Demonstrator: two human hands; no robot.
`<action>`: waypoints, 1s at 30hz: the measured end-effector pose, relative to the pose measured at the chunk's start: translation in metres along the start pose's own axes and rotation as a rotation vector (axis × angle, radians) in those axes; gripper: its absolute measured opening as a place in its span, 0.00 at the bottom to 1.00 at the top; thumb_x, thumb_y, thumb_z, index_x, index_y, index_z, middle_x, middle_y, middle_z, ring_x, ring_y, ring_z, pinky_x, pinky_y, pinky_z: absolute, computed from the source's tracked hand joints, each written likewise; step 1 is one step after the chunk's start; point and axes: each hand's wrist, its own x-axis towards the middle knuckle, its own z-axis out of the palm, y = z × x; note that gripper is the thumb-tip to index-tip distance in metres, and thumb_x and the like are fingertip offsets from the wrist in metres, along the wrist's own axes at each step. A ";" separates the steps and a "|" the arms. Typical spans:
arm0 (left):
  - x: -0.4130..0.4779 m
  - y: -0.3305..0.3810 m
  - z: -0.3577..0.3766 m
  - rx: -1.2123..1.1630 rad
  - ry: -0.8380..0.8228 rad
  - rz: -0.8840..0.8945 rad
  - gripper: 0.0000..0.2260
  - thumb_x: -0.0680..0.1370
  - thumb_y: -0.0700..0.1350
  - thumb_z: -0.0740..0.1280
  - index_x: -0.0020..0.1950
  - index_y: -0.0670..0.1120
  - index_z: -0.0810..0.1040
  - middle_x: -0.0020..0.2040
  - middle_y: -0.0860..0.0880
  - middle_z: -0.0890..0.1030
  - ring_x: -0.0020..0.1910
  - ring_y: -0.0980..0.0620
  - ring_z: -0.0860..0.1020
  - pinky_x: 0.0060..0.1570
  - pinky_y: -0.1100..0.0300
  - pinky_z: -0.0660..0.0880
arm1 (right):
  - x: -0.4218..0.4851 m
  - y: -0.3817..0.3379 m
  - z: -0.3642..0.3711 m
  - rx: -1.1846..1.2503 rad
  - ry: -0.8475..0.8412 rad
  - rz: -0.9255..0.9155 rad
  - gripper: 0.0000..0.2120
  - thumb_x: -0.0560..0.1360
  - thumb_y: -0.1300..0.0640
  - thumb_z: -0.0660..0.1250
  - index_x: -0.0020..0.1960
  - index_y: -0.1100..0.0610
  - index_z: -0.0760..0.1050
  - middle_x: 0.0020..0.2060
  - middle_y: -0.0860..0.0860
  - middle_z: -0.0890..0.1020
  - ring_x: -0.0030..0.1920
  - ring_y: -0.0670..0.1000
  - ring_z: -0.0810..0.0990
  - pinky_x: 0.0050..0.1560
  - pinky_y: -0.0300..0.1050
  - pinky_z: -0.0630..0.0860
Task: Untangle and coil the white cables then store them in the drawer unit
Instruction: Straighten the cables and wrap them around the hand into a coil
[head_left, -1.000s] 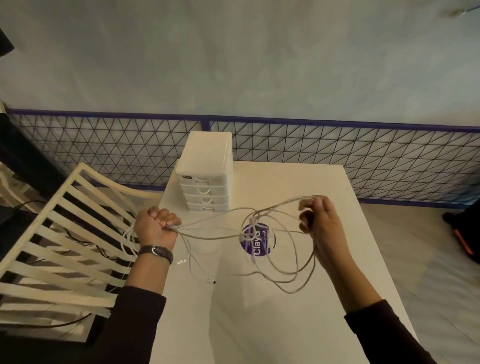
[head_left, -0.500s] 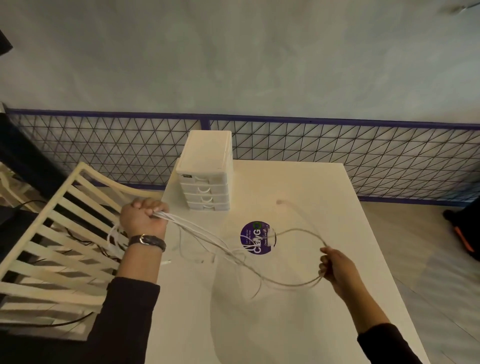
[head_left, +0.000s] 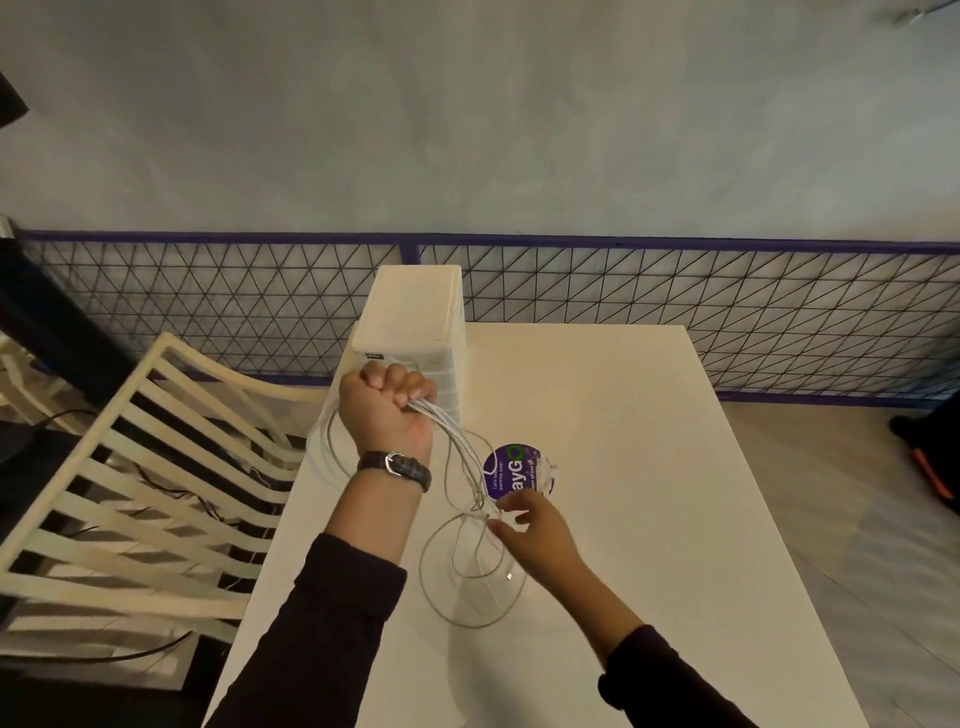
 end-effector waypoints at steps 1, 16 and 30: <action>-0.003 -0.001 0.002 0.007 -0.004 -0.002 0.14 0.66 0.38 0.54 0.21 0.48 0.63 0.18 0.53 0.60 0.16 0.56 0.58 0.20 0.70 0.60 | 0.002 -0.002 0.003 0.121 -0.010 0.076 0.06 0.72 0.58 0.70 0.46 0.52 0.74 0.45 0.47 0.80 0.44 0.48 0.79 0.43 0.37 0.73; 0.024 0.059 -0.066 0.283 0.065 0.045 0.24 0.77 0.42 0.47 0.19 0.50 0.62 0.17 0.55 0.59 0.15 0.58 0.57 0.18 0.71 0.53 | 0.002 -0.024 -0.084 1.597 -0.155 0.108 0.10 0.65 0.66 0.69 0.42 0.59 0.69 0.30 0.56 0.76 0.31 0.52 0.77 0.40 0.43 0.75; 0.027 0.091 -0.087 0.152 0.164 0.118 0.09 0.61 0.43 0.56 0.20 0.50 0.63 0.18 0.55 0.60 0.16 0.57 0.57 0.18 0.67 0.54 | 0.034 -0.008 -0.129 1.470 0.154 0.120 0.30 0.74 0.75 0.53 0.71 0.52 0.58 0.57 0.63 0.75 0.37 0.50 0.76 0.42 0.42 0.71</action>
